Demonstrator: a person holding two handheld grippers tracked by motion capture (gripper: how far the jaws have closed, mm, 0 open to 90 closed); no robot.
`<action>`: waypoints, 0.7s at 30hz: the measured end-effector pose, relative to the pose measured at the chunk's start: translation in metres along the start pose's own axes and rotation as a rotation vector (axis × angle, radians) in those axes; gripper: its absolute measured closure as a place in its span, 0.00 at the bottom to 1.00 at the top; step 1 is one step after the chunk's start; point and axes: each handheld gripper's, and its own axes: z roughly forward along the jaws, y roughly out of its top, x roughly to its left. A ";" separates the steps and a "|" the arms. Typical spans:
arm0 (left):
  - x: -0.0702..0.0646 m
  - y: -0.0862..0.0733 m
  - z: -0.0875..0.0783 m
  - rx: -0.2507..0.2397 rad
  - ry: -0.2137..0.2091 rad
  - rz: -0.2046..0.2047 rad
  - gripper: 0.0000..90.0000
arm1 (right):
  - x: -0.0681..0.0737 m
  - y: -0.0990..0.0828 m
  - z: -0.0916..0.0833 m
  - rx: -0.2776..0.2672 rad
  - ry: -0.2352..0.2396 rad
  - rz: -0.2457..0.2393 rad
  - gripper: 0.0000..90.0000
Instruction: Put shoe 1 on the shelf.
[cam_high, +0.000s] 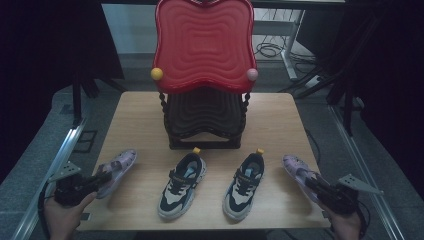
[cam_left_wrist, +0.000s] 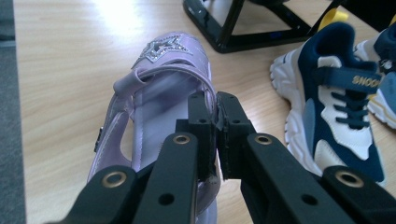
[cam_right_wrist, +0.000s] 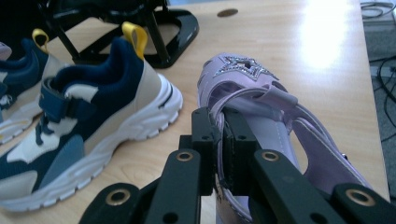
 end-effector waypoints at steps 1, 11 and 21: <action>-0.001 0.002 0.000 -0.002 -0.002 0.002 0.95 | 0.001 0.002 0.001 -0.004 0.001 0.002 0.94; -0.007 0.014 0.000 -0.041 -0.020 0.006 0.96 | 0.012 0.020 0.003 -0.056 0.021 -0.014 0.94; -0.014 0.024 0.003 -0.058 -0.043 0.018 0.95 | 0.023 0.034 0.008 -0.084 0.047 -0.030 0.94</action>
